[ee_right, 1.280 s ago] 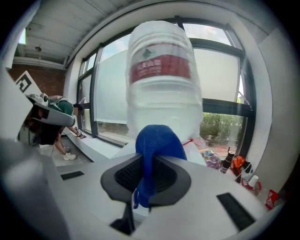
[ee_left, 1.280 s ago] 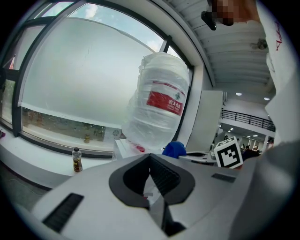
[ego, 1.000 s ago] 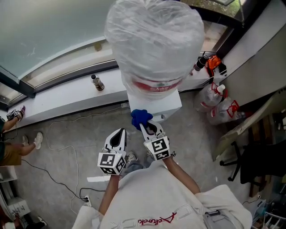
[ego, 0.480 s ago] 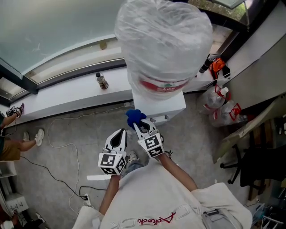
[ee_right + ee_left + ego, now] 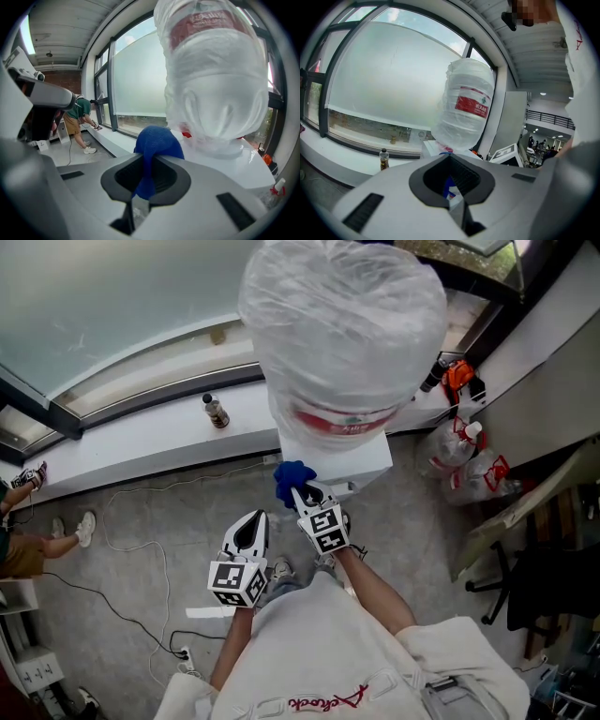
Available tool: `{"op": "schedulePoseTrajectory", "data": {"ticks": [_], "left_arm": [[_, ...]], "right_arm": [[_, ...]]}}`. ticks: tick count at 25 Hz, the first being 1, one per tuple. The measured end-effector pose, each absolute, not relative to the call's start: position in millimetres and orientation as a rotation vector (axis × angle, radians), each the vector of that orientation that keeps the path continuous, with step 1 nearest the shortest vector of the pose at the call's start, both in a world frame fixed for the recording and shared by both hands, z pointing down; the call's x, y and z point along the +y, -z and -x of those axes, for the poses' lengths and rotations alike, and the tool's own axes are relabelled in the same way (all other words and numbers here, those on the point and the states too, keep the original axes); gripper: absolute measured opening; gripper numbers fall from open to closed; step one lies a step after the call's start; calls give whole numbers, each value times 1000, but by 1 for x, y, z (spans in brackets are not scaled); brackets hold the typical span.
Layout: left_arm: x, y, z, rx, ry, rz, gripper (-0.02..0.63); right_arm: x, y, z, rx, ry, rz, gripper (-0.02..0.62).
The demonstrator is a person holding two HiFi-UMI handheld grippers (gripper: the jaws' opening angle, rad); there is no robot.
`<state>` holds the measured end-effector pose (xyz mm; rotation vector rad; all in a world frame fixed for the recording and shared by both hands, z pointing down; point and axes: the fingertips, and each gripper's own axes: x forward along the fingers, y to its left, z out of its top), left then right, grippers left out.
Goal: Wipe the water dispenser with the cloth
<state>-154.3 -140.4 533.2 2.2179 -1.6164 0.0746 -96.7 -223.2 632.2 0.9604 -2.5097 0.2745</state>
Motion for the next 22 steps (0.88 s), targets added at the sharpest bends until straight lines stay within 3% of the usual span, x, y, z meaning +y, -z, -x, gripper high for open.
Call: {"op": "schedulePoseTrajectory", "data": {"ticks": [8, 22], "left_arm": [[-149, -530, 140, -1581, -83, -2249, 12], [-154, -531, 117, -1529, -107, -2289, 12]], "right_arm": [[-238, -630, 50, -2467, -276, -1086, 43], [-283, -639, -113, -2244, -327, -1427, 43]]}}
